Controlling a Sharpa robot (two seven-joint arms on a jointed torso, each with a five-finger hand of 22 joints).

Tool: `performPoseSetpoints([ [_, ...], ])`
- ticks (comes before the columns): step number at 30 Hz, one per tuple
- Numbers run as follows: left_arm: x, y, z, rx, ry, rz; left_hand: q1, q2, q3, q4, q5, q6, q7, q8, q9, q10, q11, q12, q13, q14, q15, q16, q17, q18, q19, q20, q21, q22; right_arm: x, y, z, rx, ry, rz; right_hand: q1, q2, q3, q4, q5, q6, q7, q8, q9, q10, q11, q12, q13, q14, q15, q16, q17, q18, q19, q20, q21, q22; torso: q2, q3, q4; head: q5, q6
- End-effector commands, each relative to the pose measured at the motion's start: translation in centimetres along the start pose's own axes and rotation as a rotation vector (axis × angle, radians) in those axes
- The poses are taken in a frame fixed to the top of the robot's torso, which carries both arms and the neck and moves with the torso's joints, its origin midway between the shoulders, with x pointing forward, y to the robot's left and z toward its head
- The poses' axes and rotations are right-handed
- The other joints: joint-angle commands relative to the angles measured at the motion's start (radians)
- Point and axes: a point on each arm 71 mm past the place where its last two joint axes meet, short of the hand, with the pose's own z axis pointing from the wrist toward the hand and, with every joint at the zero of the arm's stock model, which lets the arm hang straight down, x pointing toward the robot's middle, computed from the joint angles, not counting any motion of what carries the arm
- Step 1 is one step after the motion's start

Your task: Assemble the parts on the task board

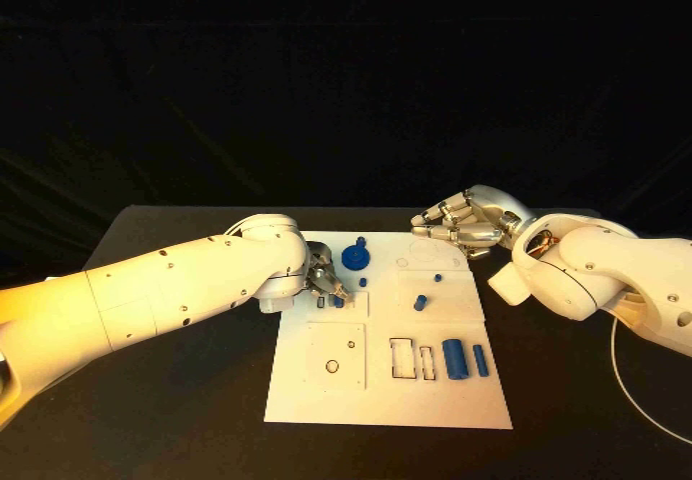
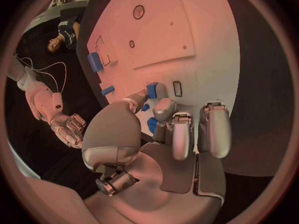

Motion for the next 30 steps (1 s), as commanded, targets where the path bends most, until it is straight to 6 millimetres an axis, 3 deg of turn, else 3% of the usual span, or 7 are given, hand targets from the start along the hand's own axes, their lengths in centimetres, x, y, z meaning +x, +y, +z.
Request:
performPoseSetpoints([
  [1,1.0,-0.1,0.3,-0.002,0.051,0.022,-0.015,0.004,-0.022,0.008,-0.002,0.010,0.003,-0.007,-0.002,0.010,0.002,0.003,0.002,0.105,-0.006,0.003,0.264,-0.014,0.052,-0.007,0.009,0.091,0.1,0.1,0.0,-0.008,0.008,0.000,-0.010,-0.001,-0.001,0.008,-0.007,0.008,0.000,0.005,0.002,-0.006,0.000,0.001,-0.002,0.050,0.000,-0.006,0.002,0.009,-0.007,0.001,-0.007,-0.002,0.000,-0.0005,0.0013,0.000,-0.001],
  [19,0.5,0.5,0.3,-0.015,0.027,0.009,-0.062,-0.007,-0.218,0.088,-0.006,0.030,-0.005,-0.007,-0.001,0.015,-0.005,-0.007,-0.009,0.105,-0.011,0.003,0.264,-0.019,0.059,-0.011,0.025,0.116,0.1,0.0,0.0,-0.010,0.010,-0.002,-0.034,-0.004,-0.052,0.038,-0.055,0.004,-0.002,0.004,0.002,-0.025,0.000,-0.027,-0.033,0.040,-0.001,-0.044,-0.040,0.018,-0.032,0.000,-0.035,-0.045,-0.001,-0.0018,0.0007,0.003,0.003],
  [26,-0.1,0.7,-0.5,-0.003,-0.003,-0.010,-0.056,0.001,-0.276,0.116,-0.020,0.031,-0.006,-0.005,0.000,0.017,-0.006,-0.008,-0.011,0.105,-0.012,0.003,0.264,-0.020,0.060,-0.013,0.027,0.121,0.0,0.0,0.0,-0.008,0.009,-0.002,-0.033,-0.005,-0.057,0.038,-0.060,0.003,-0.002,0.004,0.002,-0.027,0.000,-0.030,-0.037,0.040,-0.001,-0.048,-0.043,0.018,-0.034,0.000,-0.038,-0.049,0.000,-0.0013,0.0009,0.003,0.006],
  [30,-1.0,0.5,-1.4,0.018,-0.028,-0.022,-0.051,0.004,-0.291,0.122,-0.021,0.031,-0.006,-0.004,0.000,0.017,-0.006,-0.009,-0.012,0.105,-0.012,0.003,0.264,-0.019,0.059,-0.013,0.025,0.119,0.0,-0.1,0.0,-0.009,0.006,-0.003,-0.033,-0.005,-0.059,0.039,-0.061,0.002,-0.002,0.003,0.002,-0.030,0.000,-0.035,-0.042,0.039,-0.001,-0.051,-0.047,0.020,-0.037,0.000,-0.041,-0.055,0.000,-0.0007,-0.0023,0.008,0.011],
])
